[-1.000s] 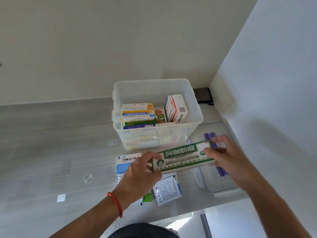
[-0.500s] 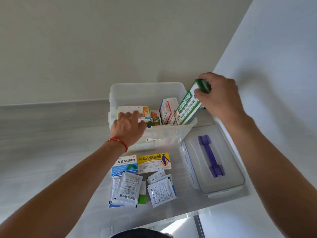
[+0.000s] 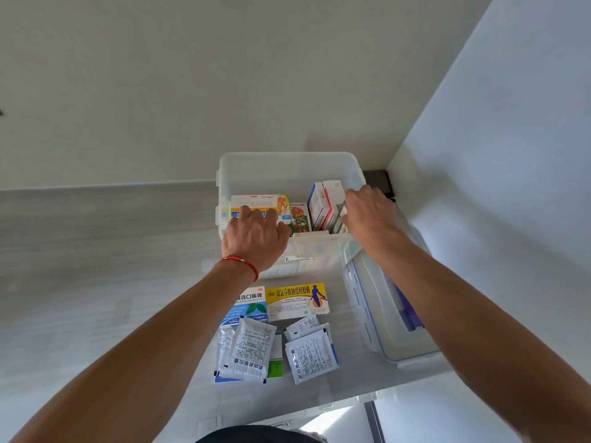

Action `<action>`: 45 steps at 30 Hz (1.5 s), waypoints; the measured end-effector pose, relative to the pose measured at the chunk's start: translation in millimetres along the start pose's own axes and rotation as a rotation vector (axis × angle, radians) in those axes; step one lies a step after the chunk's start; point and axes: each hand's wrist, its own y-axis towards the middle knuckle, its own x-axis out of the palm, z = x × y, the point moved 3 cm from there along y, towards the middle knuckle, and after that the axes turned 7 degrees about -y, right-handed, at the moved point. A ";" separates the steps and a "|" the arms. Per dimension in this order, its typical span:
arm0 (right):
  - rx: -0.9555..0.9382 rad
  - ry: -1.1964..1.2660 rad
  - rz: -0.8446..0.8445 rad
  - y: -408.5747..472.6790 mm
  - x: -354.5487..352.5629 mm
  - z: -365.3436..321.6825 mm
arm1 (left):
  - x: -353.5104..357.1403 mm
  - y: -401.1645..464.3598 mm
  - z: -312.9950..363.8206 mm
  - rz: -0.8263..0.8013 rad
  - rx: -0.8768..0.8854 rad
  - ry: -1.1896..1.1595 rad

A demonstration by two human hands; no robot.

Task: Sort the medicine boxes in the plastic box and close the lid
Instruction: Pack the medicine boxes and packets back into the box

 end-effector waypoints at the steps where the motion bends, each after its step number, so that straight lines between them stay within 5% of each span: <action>1: -0.006 0.010 0.003 -1.5 3.7 3.1 | 0.7 0.5 -0.4 0.002 0.002 0.002; 5: 0.001 0.104 0.113 -13.6 10.7 12.8 | 2.9 1.8 0.4 0.022 0.026 0.018; 12: -0.024 0.175 0.056 -49.0 34.0 15.4 | 0.1 -0.2 2.1 0.052 0.068 -0.031; 17: -0.162 0.476 0.514 -94.1 25.4 7.6 | -24.1 -25.3 -4.4 0.297 0.301 -0.468; 19: -0.248 0.581 0.456 -122.4 40.2 -2.6 | -23.6 -56.6 -15.7 0.474 0.347 -0.474; 21: -0.235 0.625 0.205 -144.8 70.0 -16.7 | -2.9 -98.5 -27.7 0.517 0.316 -0.435; 25: -0.199 0.596 -0.188 -156.0 132.8 -44.7 | 63.1 -150.1 -55.8 0.198 0.094 -0.377; 28: -0.175 0.499 -0.243 -137.3 153.5 -55.0 | 90.6 -147.4 -77.5 -0.017 -0.065 -0.290; 33: -0.345 0.453 -0.365 -102.5 168.1 -51.2 | 104.3 -123.8 -96.2 -0.103 -0.406 -0.398; 36: -0.408 0.375 -0.390 -92.3 174.1 -44.6 | 107.5 -113.3 -101.2 -0.190 -0.520 -0.441; 45: -0.322 0.496 -0.171 -99.1 177.3 -36.6 | 96.8 -100.6 -99.5 -0.175 -0.476 -0.462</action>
